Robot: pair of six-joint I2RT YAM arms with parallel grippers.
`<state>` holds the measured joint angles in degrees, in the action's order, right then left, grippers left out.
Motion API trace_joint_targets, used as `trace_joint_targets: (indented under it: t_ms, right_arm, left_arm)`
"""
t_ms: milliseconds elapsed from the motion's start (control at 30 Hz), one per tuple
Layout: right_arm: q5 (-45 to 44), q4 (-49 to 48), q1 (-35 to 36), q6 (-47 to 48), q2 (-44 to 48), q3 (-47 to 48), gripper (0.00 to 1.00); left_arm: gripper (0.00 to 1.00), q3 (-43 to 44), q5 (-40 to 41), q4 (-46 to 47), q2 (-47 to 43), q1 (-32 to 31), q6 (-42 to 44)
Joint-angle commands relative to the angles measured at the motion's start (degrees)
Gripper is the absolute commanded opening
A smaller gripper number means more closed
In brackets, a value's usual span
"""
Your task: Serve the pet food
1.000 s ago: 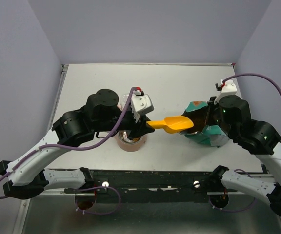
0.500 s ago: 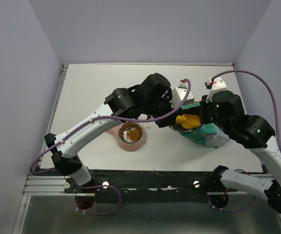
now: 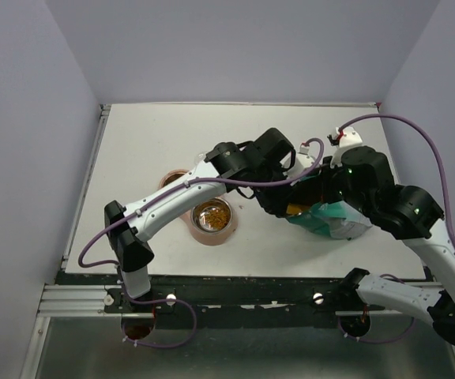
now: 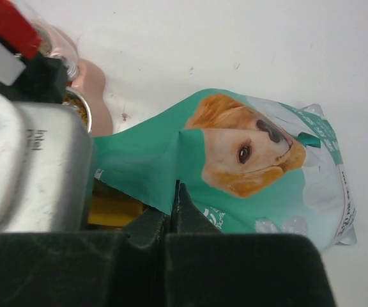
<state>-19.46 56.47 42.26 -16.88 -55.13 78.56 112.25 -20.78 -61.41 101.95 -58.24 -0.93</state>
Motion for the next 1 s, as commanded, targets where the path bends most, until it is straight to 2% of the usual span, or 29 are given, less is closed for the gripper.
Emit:
trace_joint_targets:
  t_ms: [0,100,167,333,433,567,733,833,867,967]
  right_arm:
    - [3.55,-7.33,0.45,-0.96,1.17,0.63,0.0]
    - [4.43,-8.74,0.45,-1.83,1.34,-0.87,0.0]
    - [4.61,-10.67,0.45,-3.06,1.96,-2.18,0.0]
    - [2.69,-13.75,0.45,-8.94,4.59,-6.66,0.0]
    - [-0.48,-13.32,0.45,-11.15,7.49,-8.25,0.0]
    - [-1.1,-10.07,0.45,-11.24,8.03,-6.59,0.0]
    - [0.65,-9.18,0.45,-12.12,9.34,-5.88,0.0]
    - [3.46,-9.62,0.45,-12.12,8.73,-5.62,0.0]
    - [3.9,-9.97,0.45,-12.38,8.64,-5.79,0.0]
    - [3.47,-11.03,0.45,-13.08,8.47,-5.62,0.0]
  left_arm:
    - [0.0,-4.32,-2.52,0.41,-1.5,0.58,-3.81]
    - [0.0,-2.48,-3.04,-0.29,1.31,0.49,-5.56]
    - [0.0,-2.56,-2.52,2.42,2.81,0.41,-8.46]
    - [0.0,-11.25,1.78,19.54,3.77,0.41,-14.71]
    - [0.0,-12.05,2.76,27.54,8.51,-0.38,-15.77]
    - [0.0,-4.42,5.21,23.1,16.43,-2.49,-13.49]
    - [0.0,-15.81,7.67,28.88,6.18,-3.29,-14.01]
    - [0.0,-20.04,10.4,32.56,3.69,-3.2,-17.16]
    - [0.0,-19.7,10.84,35.28,5.0,-3.2,-18.39]
    - [0.0,-11.55,10.92,37.42,12.81,-3.55,-18.59]
